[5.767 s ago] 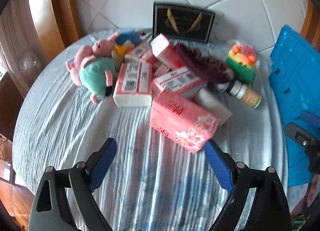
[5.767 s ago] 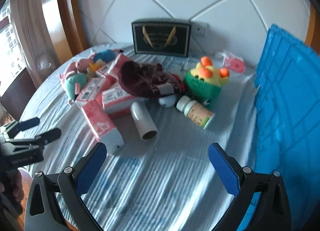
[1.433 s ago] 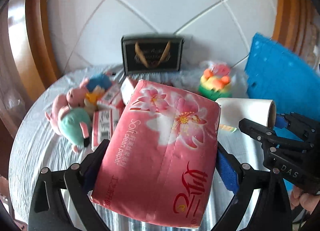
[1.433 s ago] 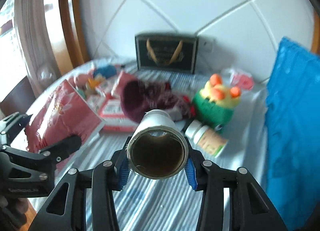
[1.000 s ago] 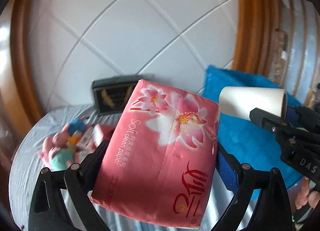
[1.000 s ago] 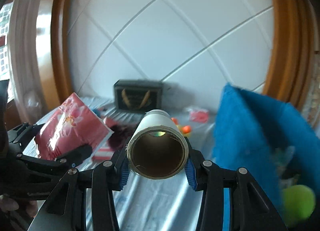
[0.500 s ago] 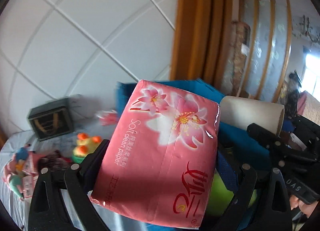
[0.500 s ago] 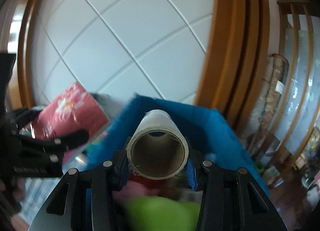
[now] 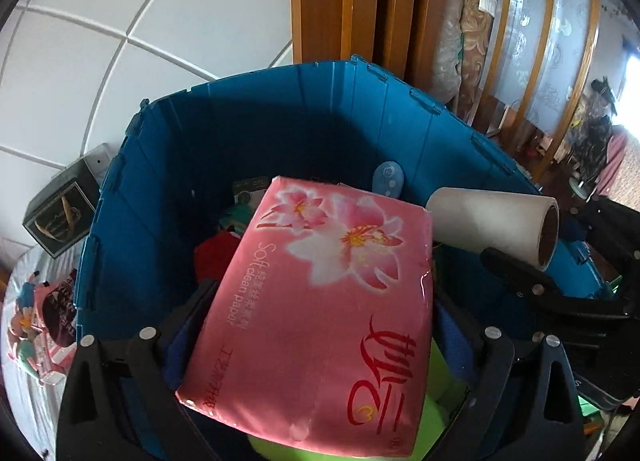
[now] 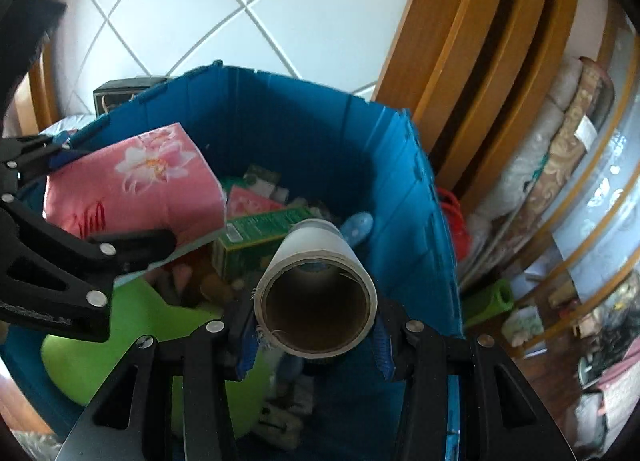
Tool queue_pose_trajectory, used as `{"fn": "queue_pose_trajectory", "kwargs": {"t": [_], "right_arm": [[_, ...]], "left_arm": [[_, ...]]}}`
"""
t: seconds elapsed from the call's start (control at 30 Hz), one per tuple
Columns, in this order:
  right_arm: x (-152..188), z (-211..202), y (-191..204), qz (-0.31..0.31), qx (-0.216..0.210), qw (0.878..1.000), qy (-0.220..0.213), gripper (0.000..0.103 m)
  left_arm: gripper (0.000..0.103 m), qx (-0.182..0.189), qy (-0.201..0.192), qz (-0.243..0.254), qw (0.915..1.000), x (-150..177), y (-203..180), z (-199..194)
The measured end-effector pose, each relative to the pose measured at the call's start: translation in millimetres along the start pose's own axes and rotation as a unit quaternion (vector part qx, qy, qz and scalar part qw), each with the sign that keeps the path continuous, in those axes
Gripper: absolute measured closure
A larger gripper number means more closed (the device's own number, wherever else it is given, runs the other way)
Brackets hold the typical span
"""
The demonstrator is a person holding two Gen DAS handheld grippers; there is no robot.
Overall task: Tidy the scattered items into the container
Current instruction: 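Carry the roll and tissue pack into the blue crate and release both, then withdraw both open tools from the crate back over the table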
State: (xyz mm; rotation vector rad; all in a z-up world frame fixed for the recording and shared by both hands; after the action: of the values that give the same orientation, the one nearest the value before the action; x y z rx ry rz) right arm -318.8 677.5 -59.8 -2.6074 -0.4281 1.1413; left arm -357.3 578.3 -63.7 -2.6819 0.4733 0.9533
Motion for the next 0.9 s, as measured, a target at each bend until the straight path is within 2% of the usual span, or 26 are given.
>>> {"fn": "queue_pose_trajectory", "kwargs": {"t": [0.2, 0.43, 0.5, 0.57, 0.6, 0.67, 0.73, 0.9], "right_arm": [[11.1, 6.8, -10.2, -0.003, -0.017, 1.0, 0.005, 0.058], [12.0, -0.2, -18.2, 0.003, -0.025, 1.0, -0.01, 0.048], [13.7, -4.5, -18.4, 0.006, -0.029, 0.999, -0.014, 0.041], [15.5, -9.2, -18.6, 0.011, -0.029, 0.999, -0.018, 0.026], [15.7, -11.5, -18.1, 0.013, -0.029, 0.999, -0.021, 0.023], [17.0, -17.0, -17.9, 0.02, -0.031, 0.999, -0.027, 0.01], [16.4, -21.6, -18.0, 0.025, -0.031, 0.999, -0.033, 0.001], [12.7, -36.0, -12.0, 0.041, -0.043, 0.997, -0.05, 0.0]], "left_arm": [[0.005, -0.021, 0.004, 0.002, 0.9998, 0.1, -7.7, 4.8], [0.005, -0.03, -0.013, 0.006, 0.9995, -4.3, -10.6, -12.5], [0.005, -0.029, -0.016, 0.005, 0.9994, -2.4, -10.1, -15.5], [0.005, -0.034, -0.023, 0.006, 0.9991, 0.9, -9.0, -21.5], [0.005, -0.037, -0.027, 0.006, 0.9989, 1.9, -7.9, -24.1], [0.005, -0.04, -0.04, 0.005, 0.9984, 4.4, -5.7, -33.3], [0.005, -0.041, -0.052, 0.001, 0.9978, 6.6, -2.1, -42.9], [0.004, -0.064, -0.089, -0.009, 0.9939, 13.1, 13.9, -72.0]]}}
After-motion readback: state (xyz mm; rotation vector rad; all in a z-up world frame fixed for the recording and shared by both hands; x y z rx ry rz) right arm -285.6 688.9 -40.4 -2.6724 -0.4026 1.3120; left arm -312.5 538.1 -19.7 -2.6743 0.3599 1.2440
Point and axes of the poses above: each gripper's, at about its wrist camera, not at the fingertips, and z roughly the way its jaws point, y to its left, x to its underside, the point moved 9 cm from there along z, roughly the way its jaws point, and after that the axes turned 9 degrees about x, right-handed, at the moved point
